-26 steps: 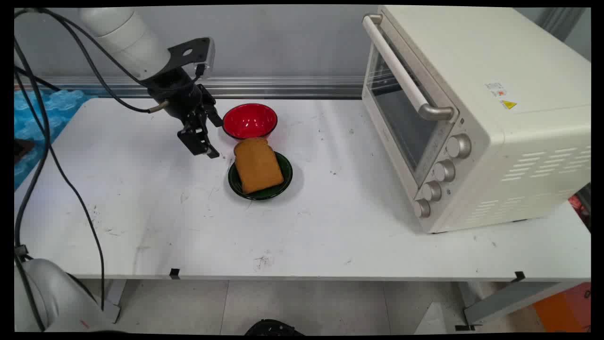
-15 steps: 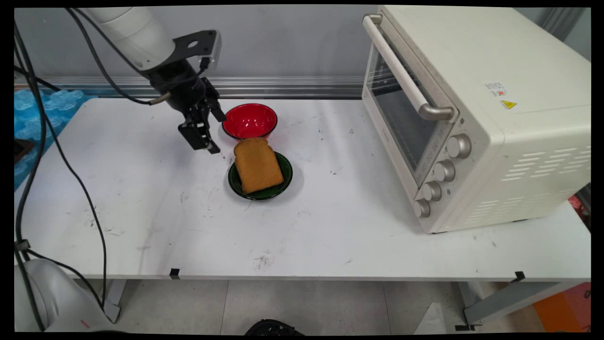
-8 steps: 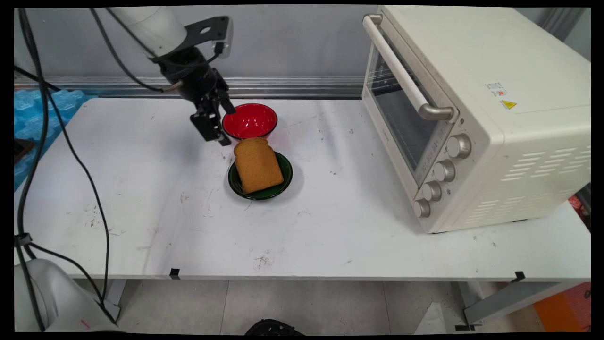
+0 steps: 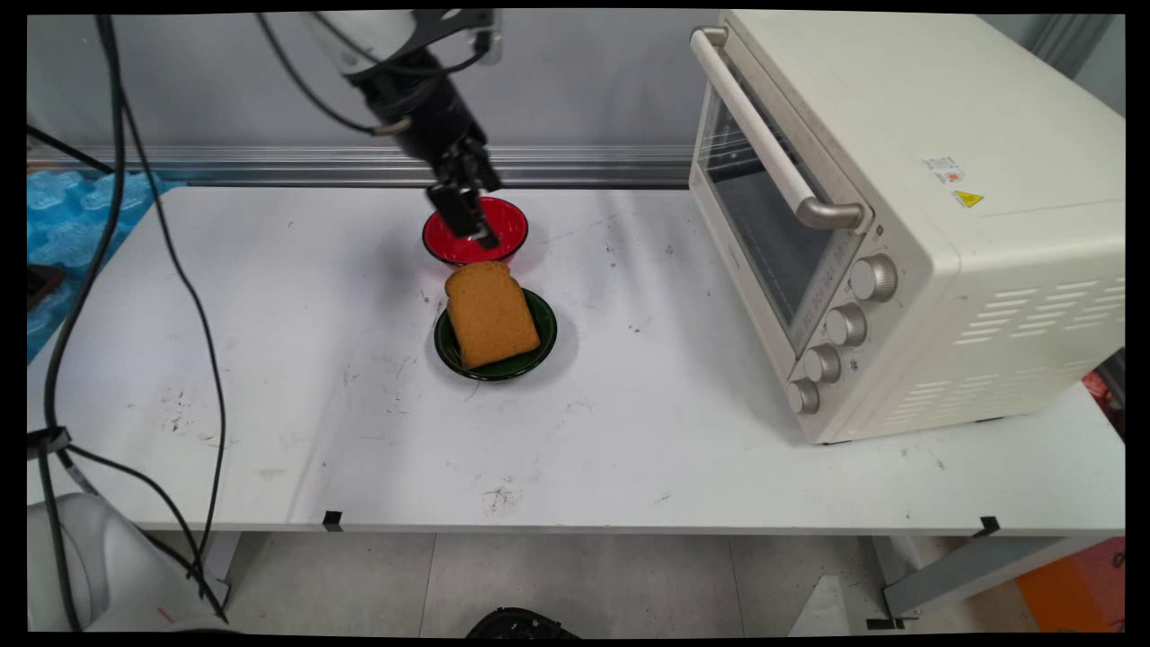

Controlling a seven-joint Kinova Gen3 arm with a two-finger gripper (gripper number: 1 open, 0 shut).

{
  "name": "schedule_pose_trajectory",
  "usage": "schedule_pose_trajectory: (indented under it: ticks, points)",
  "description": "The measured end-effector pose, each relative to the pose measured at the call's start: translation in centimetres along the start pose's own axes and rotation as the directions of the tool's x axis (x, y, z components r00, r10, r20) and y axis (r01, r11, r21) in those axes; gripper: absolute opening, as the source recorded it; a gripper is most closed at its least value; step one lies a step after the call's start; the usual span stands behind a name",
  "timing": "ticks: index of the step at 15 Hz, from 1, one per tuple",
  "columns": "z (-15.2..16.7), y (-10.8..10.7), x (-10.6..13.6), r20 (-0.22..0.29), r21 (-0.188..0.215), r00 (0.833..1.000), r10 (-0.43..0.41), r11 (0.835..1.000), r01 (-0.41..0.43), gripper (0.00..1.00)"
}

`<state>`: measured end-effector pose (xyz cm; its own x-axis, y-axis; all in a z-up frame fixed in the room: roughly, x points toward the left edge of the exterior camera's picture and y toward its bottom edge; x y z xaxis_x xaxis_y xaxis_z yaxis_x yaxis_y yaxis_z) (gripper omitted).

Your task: Open the oven

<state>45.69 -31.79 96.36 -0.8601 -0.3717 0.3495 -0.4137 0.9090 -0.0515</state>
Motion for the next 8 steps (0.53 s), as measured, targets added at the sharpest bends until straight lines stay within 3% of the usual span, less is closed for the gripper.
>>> schedule_pose_trajectory:
  ticks: [8]
  points:
    - [-0.3,-1.7,6.7,-0.094,0.013,0.996,0.009,1.0,-0.007,1.0]
